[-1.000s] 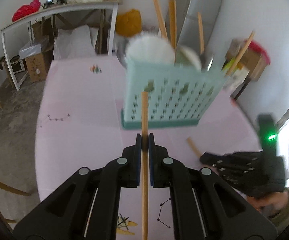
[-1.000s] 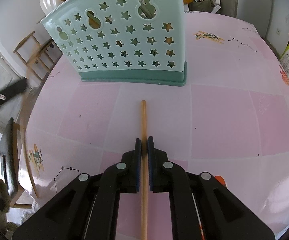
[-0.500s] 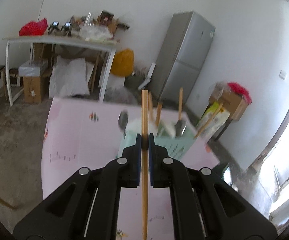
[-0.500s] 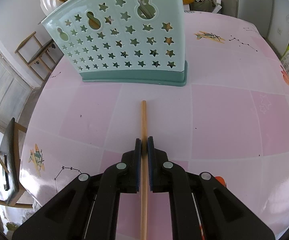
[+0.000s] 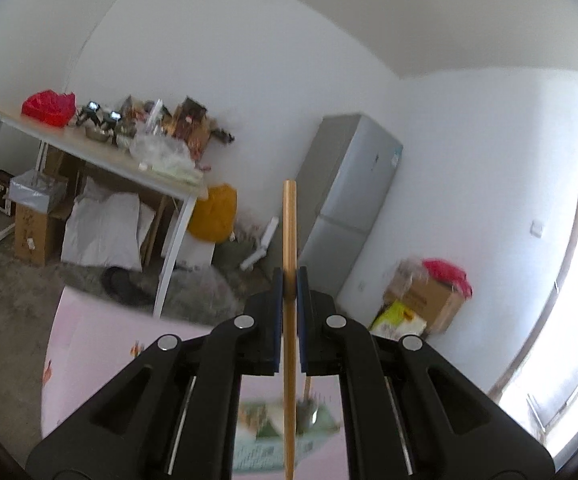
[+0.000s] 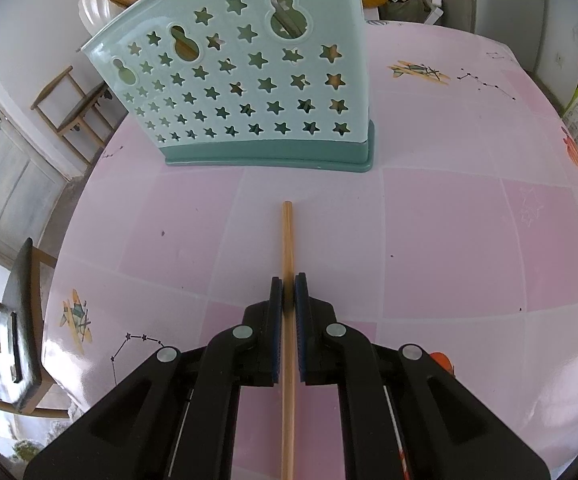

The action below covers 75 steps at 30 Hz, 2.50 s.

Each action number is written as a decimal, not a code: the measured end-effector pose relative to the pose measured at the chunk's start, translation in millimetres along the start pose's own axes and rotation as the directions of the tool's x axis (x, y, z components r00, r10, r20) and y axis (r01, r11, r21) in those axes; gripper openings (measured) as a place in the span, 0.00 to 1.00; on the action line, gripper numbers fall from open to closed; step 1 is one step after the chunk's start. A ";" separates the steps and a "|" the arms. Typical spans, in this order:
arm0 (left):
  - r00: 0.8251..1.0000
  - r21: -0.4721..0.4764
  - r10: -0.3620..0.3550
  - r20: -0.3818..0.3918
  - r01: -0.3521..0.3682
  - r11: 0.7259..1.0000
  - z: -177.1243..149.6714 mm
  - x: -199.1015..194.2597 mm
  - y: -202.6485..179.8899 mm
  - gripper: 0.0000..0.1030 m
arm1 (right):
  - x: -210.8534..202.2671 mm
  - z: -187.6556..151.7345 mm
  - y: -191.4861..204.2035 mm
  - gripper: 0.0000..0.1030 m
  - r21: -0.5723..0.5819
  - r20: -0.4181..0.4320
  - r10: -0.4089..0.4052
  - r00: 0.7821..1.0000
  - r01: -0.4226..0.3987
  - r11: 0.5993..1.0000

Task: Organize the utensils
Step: 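Lower the chopstick into the holder and open the left gripper while the right gripper holds its chopstick, then lift the chopstick into the holder and open the right gripper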

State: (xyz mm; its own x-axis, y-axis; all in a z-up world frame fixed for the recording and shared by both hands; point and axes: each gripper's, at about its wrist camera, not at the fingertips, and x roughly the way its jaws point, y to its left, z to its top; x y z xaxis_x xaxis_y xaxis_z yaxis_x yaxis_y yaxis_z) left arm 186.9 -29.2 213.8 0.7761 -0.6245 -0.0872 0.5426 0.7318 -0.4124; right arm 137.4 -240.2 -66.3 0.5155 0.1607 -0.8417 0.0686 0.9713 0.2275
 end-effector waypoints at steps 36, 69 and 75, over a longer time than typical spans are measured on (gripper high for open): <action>0.992 0.009 0.110 -0.055 -0.109 0.994 -80.0 13.0 25.3 0.44 | 0.3 3.2 4.3 0.22 -0.017 -0.021 -0.009 1.000 0.008 1.000; 0.723 0.208 0.343 -0.599 -0.274 0.939 -257.5 -25.0 58.4 0.49 | -149.6 93.1 25.5 0.07 -0.012 0.434 -0.082 0.897 0.097 0.995; 0.734 0.201 0.353 -0.581 -0.292 0.935 -247.7 -23.3 65.3 0.49 | -194.9 127.7 24.3 0.07 -0.028 0.560 -0.087 0.824 0.124 0.992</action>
State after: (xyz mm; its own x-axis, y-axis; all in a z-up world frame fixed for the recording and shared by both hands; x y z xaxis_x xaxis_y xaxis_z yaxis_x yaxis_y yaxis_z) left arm 124.7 -34.4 -35.8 0.5743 -0.3581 -0.7362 0.3457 0.9212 -0.1784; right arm 147.7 -270.3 165.8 0.8972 -0.0507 -0.4388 0.1083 0.9883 0.1073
